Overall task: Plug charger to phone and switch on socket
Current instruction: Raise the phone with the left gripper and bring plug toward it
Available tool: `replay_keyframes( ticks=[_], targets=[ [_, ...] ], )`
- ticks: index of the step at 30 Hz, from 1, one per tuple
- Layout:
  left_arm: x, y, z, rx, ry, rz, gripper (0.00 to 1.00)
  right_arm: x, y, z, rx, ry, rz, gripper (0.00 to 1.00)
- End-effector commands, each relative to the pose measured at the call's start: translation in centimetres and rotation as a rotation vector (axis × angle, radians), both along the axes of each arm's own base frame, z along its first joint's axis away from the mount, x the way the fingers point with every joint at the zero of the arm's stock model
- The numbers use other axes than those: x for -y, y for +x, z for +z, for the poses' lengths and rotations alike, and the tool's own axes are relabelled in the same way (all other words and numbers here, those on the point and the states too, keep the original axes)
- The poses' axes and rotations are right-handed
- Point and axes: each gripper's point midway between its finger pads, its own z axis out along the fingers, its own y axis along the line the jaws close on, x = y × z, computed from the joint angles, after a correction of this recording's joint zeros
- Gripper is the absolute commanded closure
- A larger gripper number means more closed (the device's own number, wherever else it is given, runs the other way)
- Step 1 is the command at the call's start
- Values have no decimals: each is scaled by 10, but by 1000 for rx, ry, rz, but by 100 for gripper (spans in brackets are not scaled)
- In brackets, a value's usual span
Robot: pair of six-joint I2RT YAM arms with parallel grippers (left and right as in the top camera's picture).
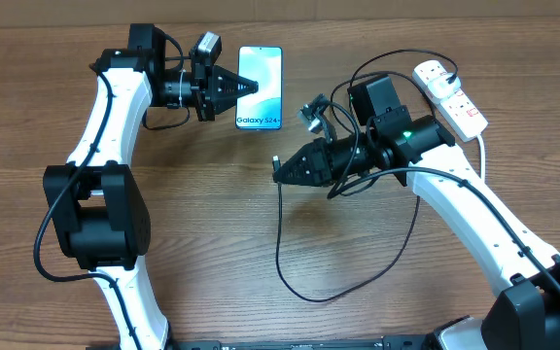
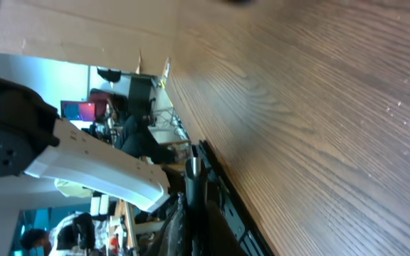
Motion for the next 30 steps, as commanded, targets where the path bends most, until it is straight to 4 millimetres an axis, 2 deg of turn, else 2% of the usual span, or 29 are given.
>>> replay_keyframes(
  ticks=[1, 6, 10, 30],
  targets=[
    [2, -2, 21, 22, -63, -17, 96, -5, 5, 13, -13, 35, -12, 96],
    [4, -3, 21, 23, -63, -21, 96, -10, 17, 21, -11, 64, -47, 96],
    [4, -2, 21, 21, -63, -20, 96, -8, 26, 15, -57, 17, -123, 96],
    [9, -5, 21, -7, -63, -33, 96, -20, 25, 10, -85, 71, -117, 96]
  ],
)
